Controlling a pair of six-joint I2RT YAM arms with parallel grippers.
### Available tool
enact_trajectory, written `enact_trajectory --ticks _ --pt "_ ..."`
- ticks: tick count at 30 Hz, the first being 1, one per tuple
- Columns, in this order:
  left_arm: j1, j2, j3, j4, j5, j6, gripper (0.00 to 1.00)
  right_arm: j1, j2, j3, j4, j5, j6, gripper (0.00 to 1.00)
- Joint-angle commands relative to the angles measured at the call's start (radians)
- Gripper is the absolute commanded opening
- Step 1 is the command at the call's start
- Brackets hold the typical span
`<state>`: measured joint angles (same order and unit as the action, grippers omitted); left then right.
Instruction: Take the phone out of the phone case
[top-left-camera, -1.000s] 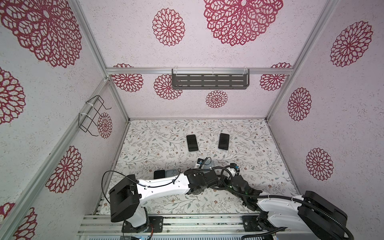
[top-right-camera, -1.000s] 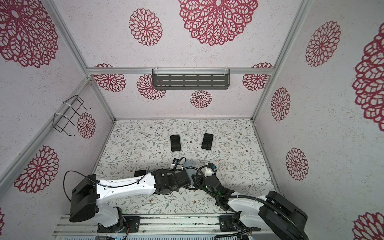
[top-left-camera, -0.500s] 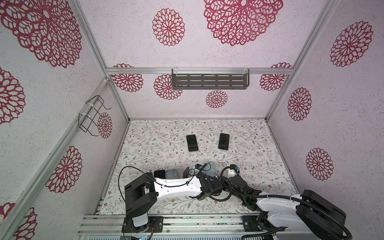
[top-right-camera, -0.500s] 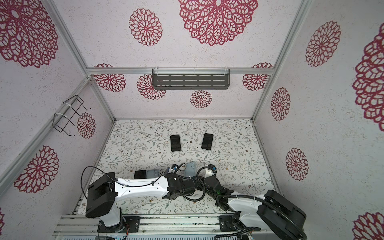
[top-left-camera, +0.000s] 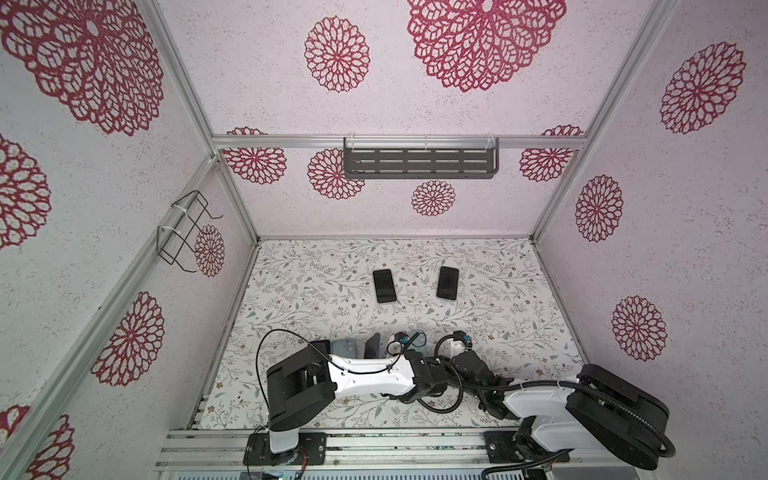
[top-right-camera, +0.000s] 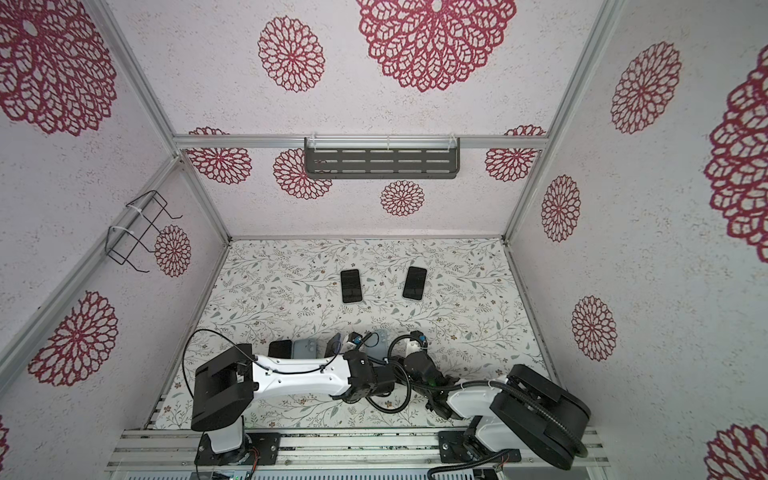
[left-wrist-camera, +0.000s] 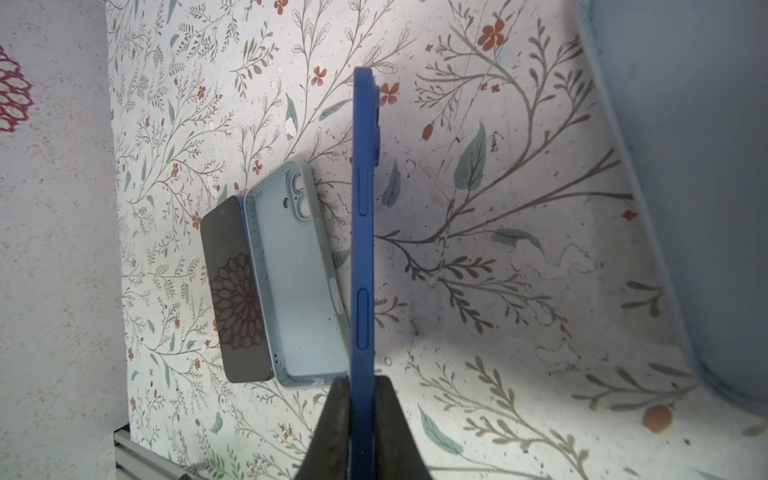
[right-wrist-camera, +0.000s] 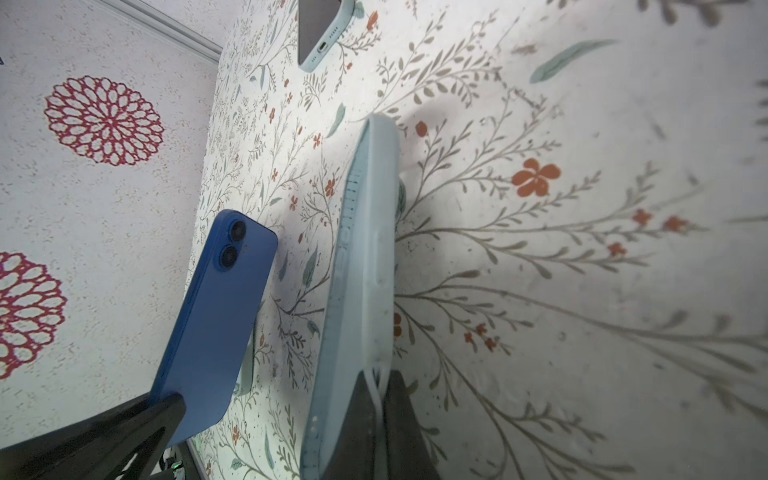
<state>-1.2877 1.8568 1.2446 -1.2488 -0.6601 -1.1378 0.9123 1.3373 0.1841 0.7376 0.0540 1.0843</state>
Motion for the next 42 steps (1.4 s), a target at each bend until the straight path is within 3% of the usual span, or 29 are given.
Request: enact_trajectory --ticks 1,8,17,24,27,36,37,42 --pt "-0.009 0.025 0.016 0.049 0.023 -0.005 0.14 0.001 0.025 0.035 0.079 -0.018 0.011 0.0" --pt "-0.009 0.058 0.015 0.096 0.042 -0.008 0.19 0.004 0.065 0.036 0.111 -0.017 0.028 0.0" --pt "0.001 0.077 0.018 0.147 0.042 -0.012 0.33 0.021 0.093 0.038 0.126 0.0 0.043 0.0" --pt "0.026 0.011 -0.011 0.192 0.041 -0.026 0.61 0.054 0.146 0.048 0.166 0.02 0.08 0.0" --pt "0.051 -0.073 -0.06 0.208 0.04 -0.052 0.71 0.08 0.16 0.055 0.158 0.061 0.105 0.0" --pt "0.181 -0.467 -0.238 0.192 -0.011 -0.096 0.9 0.164 0.245 0.096 0.146 0.173 0.169 0.0" --pt "0.199 -0.506 -0.255 0.185 -0.012 -0.095 0.98 0.17 0.256 0.1 0.147 0.179 0.176 0.0" --pt "0.282 -0.693 -0.308 0.184 -0.011 -0.049 0.97 0.215 0.297 0.135 0.118 0.216 0.2 0.0"
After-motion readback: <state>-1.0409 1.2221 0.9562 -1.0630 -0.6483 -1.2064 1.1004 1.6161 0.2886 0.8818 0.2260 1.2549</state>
